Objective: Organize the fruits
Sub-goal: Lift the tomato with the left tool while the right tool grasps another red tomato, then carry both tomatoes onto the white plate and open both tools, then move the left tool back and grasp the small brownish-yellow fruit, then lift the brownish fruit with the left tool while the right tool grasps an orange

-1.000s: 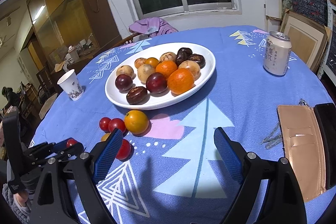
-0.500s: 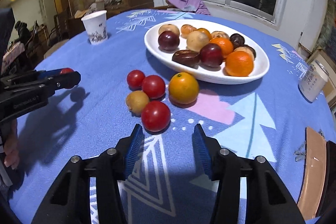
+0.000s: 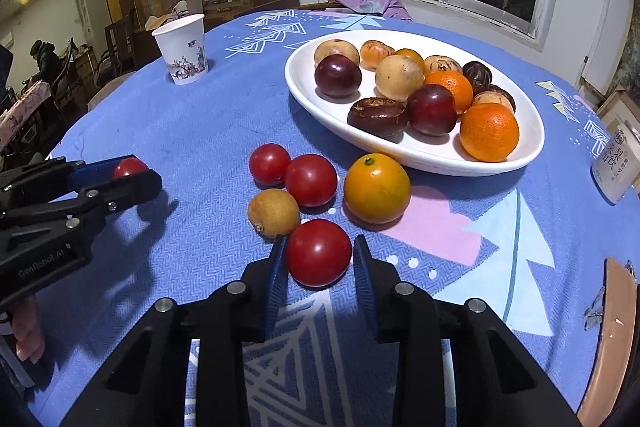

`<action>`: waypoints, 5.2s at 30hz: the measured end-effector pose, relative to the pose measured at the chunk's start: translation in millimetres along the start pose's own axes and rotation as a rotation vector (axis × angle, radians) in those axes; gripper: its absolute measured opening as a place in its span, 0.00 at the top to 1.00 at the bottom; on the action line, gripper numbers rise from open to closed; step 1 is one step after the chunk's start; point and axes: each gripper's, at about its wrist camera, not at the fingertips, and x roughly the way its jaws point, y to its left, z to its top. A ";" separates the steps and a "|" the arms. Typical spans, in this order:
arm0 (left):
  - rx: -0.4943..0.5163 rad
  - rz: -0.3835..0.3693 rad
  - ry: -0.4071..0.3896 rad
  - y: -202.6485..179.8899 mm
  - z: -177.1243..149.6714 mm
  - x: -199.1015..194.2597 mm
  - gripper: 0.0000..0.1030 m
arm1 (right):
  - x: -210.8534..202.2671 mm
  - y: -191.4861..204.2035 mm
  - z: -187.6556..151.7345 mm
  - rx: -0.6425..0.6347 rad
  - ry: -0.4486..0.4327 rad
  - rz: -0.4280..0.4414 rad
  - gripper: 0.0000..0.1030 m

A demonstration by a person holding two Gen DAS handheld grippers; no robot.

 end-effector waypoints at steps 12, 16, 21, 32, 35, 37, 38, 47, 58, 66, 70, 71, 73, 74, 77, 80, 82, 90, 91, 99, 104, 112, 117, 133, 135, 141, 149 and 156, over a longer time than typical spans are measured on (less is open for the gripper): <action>0.004 -0.008 -0.019 -11.0 7.4 -1.0 0.70 | -68.8 -43.6 -5.0 0.157 -0.160 0.018 0.69; 0.005 -0.032 -0.043 -22.6 38.3 -7.2 0.70 | -96.1 -73.5 10.5 0.224 -0.227 -0.015 0.69; 0.024 -0.053 -0.066 -47.9 82.3 -0.4 0.70 | -104.6 -100.0 49.8 0.251 -0.265 -0.056 0.69; 0.063 -0.067 0.003 -87.7 118.8 76.9 0.70 | -20.1 -135.1 113.2 0.345 -0.185 -0.019 0.69; 0.064 -0.067 0.018 -87.2 121.6 94.4 0.70 | 1.0 -136.1 122.4 0.346 -0.164 -0.007 0.69; 0.078 -0.064 -0.005 -89.5 121.6 97.4 0.70 | 13.0 -134.0 127.8 0.339 -0.152 0.005 0.69; 0.090 -0.062 -0.009 -92.0 122.5 99.7 0.70 | 19.2 -132.7 130.7 0.336 -0.146 0.007 0.70; 0.084 -0.119 -0.024 -94.2 123.6 100.9 0.46 | 53.0 -137.6 136.4 0.359 -0.104 0.054 0.61; 0.044 -0.050 -0.063 -67.0 114.4 60.3 0.45 | -6.7 -135.5 114.3 0.372 -0.182 0.071 0.59; 0.002 -0.006 -0.056 -32.6 61.2 18.6 0.42 | -65.8 -115.0 78.1 0.335 -0.234 0.039 0.40; 0.003 0.013 -0.054 -25.8 35.9 8.0 0.39 | -85.7 -103.4 41.5 0.311 -0.256 -0.009 0.37; 0.008 0.012 -0.053 -26.7 31.9 6.8 0.39 | -87.1 -103.2 35.3 0.314 -0.258 -0.018 0.37; 0.032 0.002 -0.052 -33.5 23.4 4.7 0.39 | -87.4 -105.9 21.9 0.323 -0.251 -0.032 0.37; 0.054 0.002 -0.053 -38.5 20.2 4.5 0.39 | -86.2 -108.2 16.1 0.336 -0.245 -0.033 0.37; 0.141 0.015 -0.074 -57.9 11.6 5.2 0.39 | -77.0 -116.4 5.0 0.384 -0.208 -0.030 0.37; 0.189 0.011 -0.077 -72.4 7.2 8.6 0.39 | -66.7 -125.1 2.7 0.427 -0.174 0.006 0.35; 0.201 0.010 -0.067 -77.3 5.7 12.9 0.39 | -62.8 -127.7 1.0 0.451 -0.159 0.026 0.33; 0.173 -0.038 0.003 -83.1 14.6 32.4 0.40 | -62.2 -128.0 0.1 0.470 -0.161 0.030 0.27; 0.170 -0.043 0.007 -82.8 14.4 33.5 0.44 | -61.7 -128.0 0.0 0.472 -0.160 0.035 0.27; 0.142 -0.097 0.057 -82.1 19.4 47.6 0.56 | -59.3 -126.0 0.4 0.466 -0.150 0.037 0.27; 0.149 -0.118 0.061 -85.0 19.8 49.9 0.68 | -59.3 -126.7 0.3 0.468 -0.149 0.037 0.27; 0.140 -0.121 0.057 -83.0 20.3 49.0 0.72 | -57.7 -124.7 0.0 0.460 -0.141 0.042 0.27; 0.128 -0.033 -0.005 -60.8 16.3 23.6 0.72 | -57.2 -120.2 0.8 0.435 -0.144 0.044 0.27; 0.012 -0.012 -0.022 1.2 14.8 5.6 0.72 | -8.8 -72.5 18.2 0.361 -0.014 0.102 0.30; 0.018 -0.018 -0.022 -1.4 14.1 5.3 0.72 | -2.0 -72.8 20.8 0.385 0.007 0.112 0.38; 0.037 -0.036 -0.020 -9.0 13.2 4.7 0.72 | 11.0 -68.0 24.8 0.406 0.043 0.124 0.49; 0.044 -0.038 -0.008 -11.4 11.3 7.7 0.72 | 17.9 -65.0 28.2 0.406 0.039 0.123 0.62; 0.065 -0.035 0.008 -15.9 8.5 12.7 0.72 | 12.2 -68.1 24.2 0.409 0.024 0.145 0.62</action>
